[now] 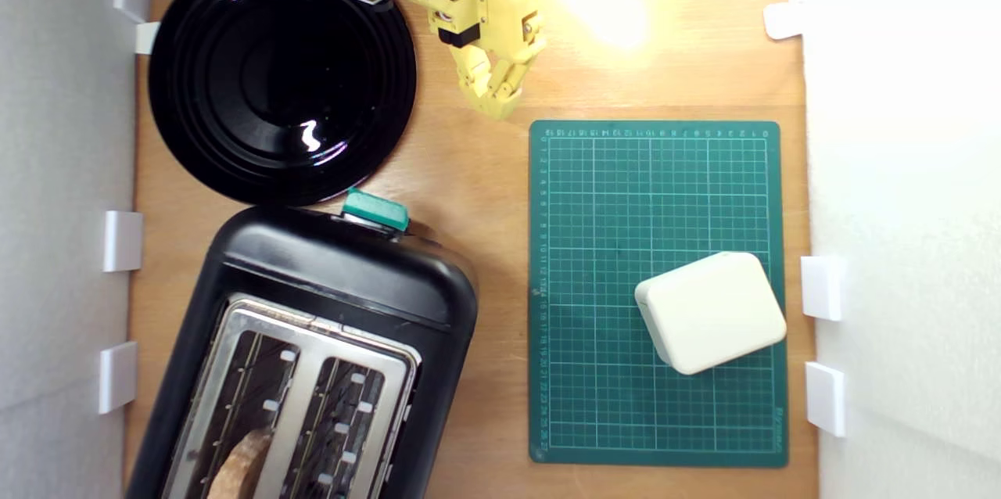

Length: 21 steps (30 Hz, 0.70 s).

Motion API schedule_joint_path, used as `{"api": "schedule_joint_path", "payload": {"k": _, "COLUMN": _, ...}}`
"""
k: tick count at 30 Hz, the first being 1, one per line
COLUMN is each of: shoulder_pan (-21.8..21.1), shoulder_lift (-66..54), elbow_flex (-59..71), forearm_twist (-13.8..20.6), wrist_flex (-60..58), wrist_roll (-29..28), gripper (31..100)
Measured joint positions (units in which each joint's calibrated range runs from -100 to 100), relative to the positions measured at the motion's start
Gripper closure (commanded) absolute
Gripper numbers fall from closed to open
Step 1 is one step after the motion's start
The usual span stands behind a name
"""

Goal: Start toaster

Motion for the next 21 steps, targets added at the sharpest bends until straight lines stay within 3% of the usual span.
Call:
{"api": "schedule_joint_path", "payload": {"k": 13, "shoulder_pan": 0.00, "shoulder_lift": 0.00, "elbow_flex": 0.00, "forearm_twist": 0.10, "wrist_flex": 0.00, "wrist_roll": 0.00, "gripper": 98.9}}
{"api": "schedule_joint_path", "payload": {"k": 21, "shoulder_pan": -0.09, "shoulder_lift": 0.08, "elbow_flex": -4.73, "forearm_twist": 7.41, "wrist_flex": 0.85, "wrist_roll": 0.92, "gripper": 98.9}}
